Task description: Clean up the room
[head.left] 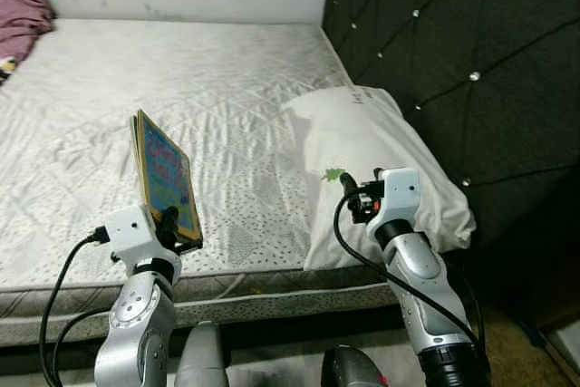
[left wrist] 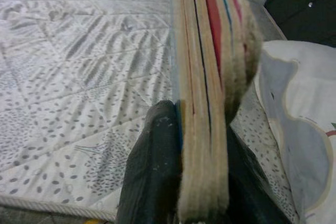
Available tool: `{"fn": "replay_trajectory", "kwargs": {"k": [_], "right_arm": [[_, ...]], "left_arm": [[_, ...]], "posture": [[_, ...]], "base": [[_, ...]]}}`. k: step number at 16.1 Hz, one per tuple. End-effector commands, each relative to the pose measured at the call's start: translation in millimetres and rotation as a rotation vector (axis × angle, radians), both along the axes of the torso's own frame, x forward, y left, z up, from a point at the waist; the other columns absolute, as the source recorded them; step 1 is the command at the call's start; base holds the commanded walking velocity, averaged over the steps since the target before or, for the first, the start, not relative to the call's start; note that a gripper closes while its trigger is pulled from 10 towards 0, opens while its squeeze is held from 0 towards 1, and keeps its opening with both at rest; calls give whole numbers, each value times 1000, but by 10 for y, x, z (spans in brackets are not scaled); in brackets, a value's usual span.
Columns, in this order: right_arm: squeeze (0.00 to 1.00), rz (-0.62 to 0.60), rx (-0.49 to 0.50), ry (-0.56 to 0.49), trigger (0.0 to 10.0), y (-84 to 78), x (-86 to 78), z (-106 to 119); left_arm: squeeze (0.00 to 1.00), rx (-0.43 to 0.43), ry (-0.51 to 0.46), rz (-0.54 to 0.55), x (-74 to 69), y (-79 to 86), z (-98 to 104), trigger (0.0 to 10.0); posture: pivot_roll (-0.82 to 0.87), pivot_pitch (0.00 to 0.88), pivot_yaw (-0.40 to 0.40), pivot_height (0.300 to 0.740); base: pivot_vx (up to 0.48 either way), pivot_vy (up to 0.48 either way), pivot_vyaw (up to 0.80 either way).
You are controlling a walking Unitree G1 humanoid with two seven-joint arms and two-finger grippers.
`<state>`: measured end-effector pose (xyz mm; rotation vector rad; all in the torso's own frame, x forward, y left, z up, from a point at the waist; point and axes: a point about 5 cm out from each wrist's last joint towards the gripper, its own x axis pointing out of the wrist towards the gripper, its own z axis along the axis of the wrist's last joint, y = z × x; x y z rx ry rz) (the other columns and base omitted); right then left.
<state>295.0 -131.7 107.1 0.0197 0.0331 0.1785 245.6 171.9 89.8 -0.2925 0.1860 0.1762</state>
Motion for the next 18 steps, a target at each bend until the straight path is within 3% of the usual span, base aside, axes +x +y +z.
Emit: {"fn": "replay_trajectory", "kwargs": {"k": [1,7,18], "right_arm": [[0,1,-5,-12,10000,-19,22,45],[0,2,-8,1,10000,-22,16,20],[0,45,-9,-18,10000,21,20,73]], "left_arm": [[0,1,-43,-5,47,-19,105,10000],[0,-12,-79,-5,98,-3,154,10000],[0,-22,-102,-6,145,-9,188,10000]], "posture": [[-59,35,-41,627],[-54,40,-48,622],[-67,67,-48,622]], "base": [[0,0,0],[0,0,0],[350,0,0]]}}
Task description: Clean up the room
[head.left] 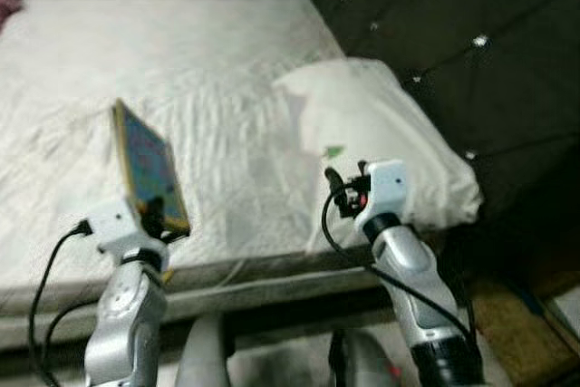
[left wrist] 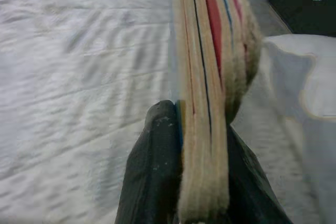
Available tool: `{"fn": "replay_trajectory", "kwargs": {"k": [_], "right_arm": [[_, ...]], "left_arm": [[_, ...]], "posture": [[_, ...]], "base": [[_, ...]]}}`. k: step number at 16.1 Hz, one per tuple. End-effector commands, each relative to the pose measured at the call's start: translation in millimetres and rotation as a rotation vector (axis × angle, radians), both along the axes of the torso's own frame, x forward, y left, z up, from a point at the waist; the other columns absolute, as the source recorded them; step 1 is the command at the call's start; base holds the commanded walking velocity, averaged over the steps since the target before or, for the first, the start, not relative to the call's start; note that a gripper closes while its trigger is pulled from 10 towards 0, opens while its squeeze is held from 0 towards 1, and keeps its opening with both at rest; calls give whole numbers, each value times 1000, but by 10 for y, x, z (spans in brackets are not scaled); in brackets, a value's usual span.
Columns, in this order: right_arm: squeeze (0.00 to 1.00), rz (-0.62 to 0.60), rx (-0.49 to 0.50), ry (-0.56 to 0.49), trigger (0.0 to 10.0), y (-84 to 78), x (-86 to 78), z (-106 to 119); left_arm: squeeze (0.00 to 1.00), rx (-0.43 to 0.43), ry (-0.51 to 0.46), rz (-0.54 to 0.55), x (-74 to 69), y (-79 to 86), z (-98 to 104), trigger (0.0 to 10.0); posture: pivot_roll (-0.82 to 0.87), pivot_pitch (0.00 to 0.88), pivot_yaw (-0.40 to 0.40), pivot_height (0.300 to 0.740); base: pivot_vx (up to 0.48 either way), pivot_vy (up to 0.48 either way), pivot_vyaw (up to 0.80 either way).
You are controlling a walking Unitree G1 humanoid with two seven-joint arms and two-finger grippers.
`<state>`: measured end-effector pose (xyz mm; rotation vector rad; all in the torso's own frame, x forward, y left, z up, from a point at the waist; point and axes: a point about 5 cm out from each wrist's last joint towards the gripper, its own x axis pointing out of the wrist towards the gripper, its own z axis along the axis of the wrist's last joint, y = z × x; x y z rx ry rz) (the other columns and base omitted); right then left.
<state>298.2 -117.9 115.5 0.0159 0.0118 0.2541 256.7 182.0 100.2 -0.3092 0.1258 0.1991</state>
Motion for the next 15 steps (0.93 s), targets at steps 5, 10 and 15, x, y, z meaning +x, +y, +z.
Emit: {"fn": "replay_trajectory", "kwargs": {"k": [5,10,15], "right_arm": [[0,-35,-6,12,10000,-132,-15,-9],[0,-28,2,18,10000,-145,-29,-6],[0,-17,2,17,10000,-142,-27,15]], "left_arm": [[0,-27,-33,-42,87,-121,63,10000],[0,-151,80,-61,183,-218,-109,10000],[0,-214,94,-86,358,-280,-172,10000]], "posture": [[-72,79,-50,622],[-77,87,-56,608],[-90,93,-64,543]], "base": [[200,0,109],[0,0,0],[0,0,0]]}}
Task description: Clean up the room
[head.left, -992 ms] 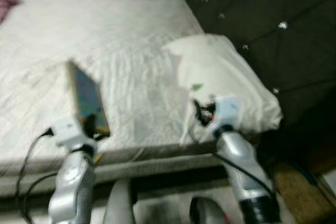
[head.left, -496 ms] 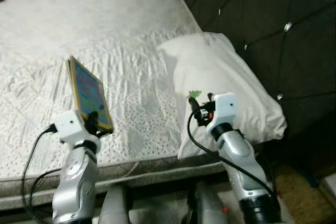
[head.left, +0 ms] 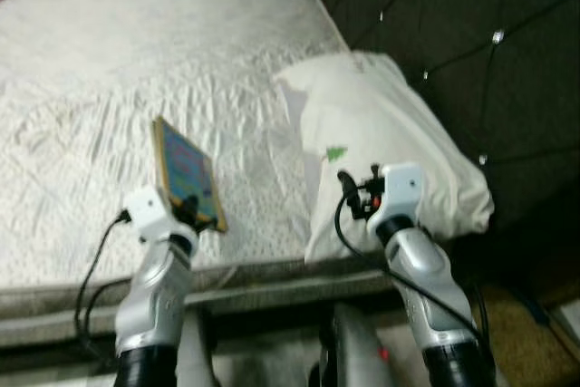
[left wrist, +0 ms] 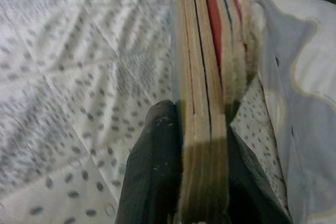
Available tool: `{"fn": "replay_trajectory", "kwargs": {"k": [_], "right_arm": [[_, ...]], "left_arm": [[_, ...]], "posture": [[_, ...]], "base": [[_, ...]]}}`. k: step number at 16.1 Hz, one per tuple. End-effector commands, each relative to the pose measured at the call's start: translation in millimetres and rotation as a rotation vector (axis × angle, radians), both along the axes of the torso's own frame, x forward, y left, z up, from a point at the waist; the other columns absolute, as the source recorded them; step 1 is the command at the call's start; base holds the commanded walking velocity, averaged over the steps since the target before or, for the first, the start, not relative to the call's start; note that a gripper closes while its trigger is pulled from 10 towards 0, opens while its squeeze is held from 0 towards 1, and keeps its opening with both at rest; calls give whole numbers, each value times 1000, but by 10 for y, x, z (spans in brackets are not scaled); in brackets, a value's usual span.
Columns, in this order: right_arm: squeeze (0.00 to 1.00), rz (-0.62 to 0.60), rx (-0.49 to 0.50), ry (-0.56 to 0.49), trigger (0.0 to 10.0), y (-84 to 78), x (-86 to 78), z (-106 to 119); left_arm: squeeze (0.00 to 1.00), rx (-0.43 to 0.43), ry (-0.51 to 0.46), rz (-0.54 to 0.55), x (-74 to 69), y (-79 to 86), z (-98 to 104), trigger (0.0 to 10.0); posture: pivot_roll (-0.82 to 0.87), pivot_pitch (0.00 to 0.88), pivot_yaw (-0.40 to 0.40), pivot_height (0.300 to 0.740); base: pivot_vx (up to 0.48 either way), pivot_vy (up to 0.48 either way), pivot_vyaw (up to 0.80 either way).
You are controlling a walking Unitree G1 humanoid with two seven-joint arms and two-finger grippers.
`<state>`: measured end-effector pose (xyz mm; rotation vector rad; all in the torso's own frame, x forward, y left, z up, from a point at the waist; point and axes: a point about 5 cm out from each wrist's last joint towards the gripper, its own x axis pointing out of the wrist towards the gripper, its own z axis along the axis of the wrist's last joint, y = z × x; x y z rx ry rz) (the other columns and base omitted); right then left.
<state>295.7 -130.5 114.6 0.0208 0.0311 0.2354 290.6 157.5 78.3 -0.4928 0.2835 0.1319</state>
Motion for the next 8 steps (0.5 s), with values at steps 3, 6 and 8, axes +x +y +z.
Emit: {"fn": "replay_trajectory", "kwargs": {"k": [3,6,8], "right_arm": [[0,5,-4,-4,10000,-20,-11,28],[0,8,-8,-3,10000,-48,-51,32],[0,19,-22,-9,10000,-82,-140,67]], "left_arm": [[0,-23,-38,1,74,-5,45,10000],[0,-73,-73,-10,145,-11,77,10000],[0,-133,-102,-36,238,-41,127,10000]], "posture": [[-95,91,-65,538],[-99,96,-69,538],[-112,115,-78,538]], "base": [[0,0,0],[0,0,0],[0,0,0]]}}
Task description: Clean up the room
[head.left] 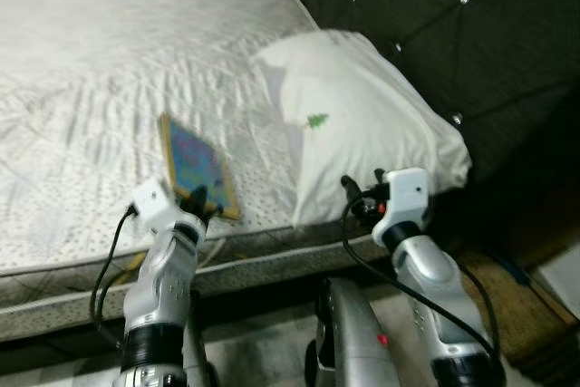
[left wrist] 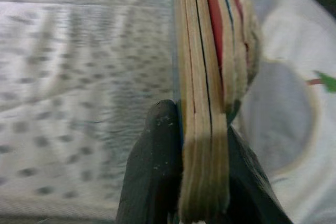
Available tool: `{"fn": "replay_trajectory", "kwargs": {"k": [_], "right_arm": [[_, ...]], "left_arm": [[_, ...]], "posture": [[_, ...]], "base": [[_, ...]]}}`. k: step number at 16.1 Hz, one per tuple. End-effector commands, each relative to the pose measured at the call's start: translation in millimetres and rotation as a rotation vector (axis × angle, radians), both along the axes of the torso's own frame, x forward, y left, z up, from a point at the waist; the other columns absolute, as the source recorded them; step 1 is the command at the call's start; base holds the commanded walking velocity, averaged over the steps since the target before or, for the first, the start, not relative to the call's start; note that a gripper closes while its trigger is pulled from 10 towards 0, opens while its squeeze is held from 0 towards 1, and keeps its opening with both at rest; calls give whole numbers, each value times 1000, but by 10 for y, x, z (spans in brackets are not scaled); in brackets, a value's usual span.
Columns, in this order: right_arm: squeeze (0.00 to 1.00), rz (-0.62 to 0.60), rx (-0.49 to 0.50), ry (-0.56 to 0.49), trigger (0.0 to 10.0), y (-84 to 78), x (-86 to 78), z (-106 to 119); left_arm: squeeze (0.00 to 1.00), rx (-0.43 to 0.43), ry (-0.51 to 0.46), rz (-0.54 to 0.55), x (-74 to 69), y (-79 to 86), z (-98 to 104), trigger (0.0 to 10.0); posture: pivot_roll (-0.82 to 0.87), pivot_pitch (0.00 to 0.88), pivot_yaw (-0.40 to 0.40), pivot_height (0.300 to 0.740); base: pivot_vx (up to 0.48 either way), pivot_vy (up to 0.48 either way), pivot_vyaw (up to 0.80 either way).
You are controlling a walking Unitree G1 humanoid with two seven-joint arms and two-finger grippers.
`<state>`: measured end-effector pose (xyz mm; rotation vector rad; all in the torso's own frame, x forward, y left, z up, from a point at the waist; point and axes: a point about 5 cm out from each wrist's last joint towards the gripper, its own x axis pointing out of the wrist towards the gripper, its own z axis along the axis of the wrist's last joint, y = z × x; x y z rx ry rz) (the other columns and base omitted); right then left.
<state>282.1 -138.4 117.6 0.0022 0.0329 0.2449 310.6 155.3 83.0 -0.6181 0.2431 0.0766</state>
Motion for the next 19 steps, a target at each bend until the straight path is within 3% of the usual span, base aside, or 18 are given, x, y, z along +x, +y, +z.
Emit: {"fn": "replay_trajectory", "kwargs": {"k": [1,7,9,11,17,19], "right_arm": [[0,16,-4,-6,10000,-11,-33,52],[0,52,-9,36,10000,-178,-435,161],[0,48,-23,44,10000,-227,-479,193],[0,44,-37,50,10000,-263,-500,221],[0,42,-42,64,10000,-236,-478,243],[0,43,-43,62,10000,-217,-459,230]], "left_arm": [[0,-6,-52,-11,66,-14,91,10000],[0,-115,-75,-31,273,-58,99,10000],[0,-152,-80,-48,321,-106,88,10000],[0,-240,-52,-87,373,-215,44,10000],[0,-284,37,-236,346,-650,-128,10000],[0,-274,33,-240,302,-692,-170,10000]], "posture": [[-114,117,-79,538],[-213,200,-89,538],[-228,208,-92,538],[-249,215,-96,538],[-243,216,-93,538],[-234,212,-90,538]], "base": [[0,0,0],[0,0,0],[0,0,0],[0,0,0],[0,0,0],[0,0,0]]}}
